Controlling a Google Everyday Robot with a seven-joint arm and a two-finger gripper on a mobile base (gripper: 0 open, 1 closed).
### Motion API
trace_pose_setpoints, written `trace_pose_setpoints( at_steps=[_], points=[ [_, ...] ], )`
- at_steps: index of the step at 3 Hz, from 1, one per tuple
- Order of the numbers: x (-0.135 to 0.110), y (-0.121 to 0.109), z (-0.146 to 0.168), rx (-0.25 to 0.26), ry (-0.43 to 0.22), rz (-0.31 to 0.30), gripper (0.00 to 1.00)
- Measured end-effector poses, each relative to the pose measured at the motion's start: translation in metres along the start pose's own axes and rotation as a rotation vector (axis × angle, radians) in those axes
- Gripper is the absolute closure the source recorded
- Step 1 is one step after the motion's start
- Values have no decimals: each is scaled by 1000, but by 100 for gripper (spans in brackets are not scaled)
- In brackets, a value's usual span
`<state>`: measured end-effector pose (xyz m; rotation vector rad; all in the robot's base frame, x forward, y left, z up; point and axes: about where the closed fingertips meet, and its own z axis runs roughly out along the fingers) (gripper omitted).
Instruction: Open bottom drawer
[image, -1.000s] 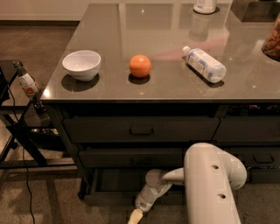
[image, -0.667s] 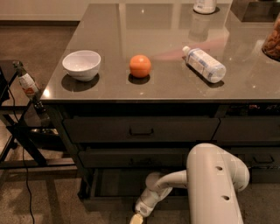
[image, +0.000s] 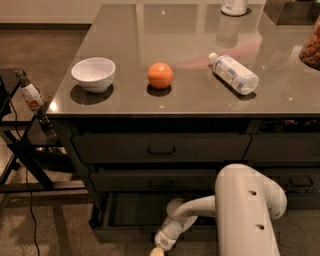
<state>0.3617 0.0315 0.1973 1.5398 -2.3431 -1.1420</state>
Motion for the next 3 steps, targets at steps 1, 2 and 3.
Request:
trace_pose_setpoints(
  at_steps=[1, 2, 3],
  points=[
    [14, 24, 6, -37, 9, 4, 0],
    [39, 78, 21, -90, 35, -15, 0],
    [42, 82, 23, -97, 40, -15, 0]
  ],
)
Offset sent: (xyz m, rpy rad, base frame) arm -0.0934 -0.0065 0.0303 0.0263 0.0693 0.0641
